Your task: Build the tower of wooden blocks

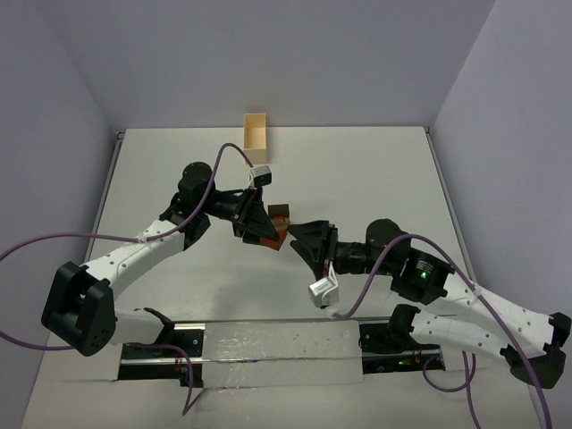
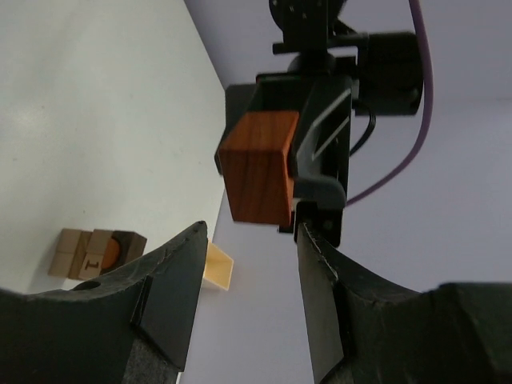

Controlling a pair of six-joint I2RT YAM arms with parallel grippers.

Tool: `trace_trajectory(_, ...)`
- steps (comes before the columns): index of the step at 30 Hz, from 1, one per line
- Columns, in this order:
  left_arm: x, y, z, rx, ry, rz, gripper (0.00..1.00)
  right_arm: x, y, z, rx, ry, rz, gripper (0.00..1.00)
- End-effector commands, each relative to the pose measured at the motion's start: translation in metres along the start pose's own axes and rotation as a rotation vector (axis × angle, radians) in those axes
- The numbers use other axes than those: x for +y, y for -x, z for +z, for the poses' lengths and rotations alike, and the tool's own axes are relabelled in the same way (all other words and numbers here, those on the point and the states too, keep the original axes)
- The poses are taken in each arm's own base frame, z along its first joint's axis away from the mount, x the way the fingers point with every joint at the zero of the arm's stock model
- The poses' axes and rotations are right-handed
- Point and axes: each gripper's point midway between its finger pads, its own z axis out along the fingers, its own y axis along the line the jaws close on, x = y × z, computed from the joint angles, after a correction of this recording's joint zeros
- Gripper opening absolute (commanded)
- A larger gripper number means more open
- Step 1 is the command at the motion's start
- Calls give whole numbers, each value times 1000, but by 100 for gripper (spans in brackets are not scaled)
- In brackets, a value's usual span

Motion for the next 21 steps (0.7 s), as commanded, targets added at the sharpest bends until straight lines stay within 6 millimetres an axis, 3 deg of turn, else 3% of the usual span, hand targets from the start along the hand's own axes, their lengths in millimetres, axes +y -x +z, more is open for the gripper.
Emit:
trace_trajectory(1,0,4,1,-10,6,-33,0,-29,12,8,-15,-83,-52,56)
trace_trajectory(11,4,5,2,-11,11,-55,0,-28,21,24,-36,-101,-49,57)
trace_trajectory(21,2,4,1,-2,1,-66,0,-28,25,24,-42,-152,-91,45)
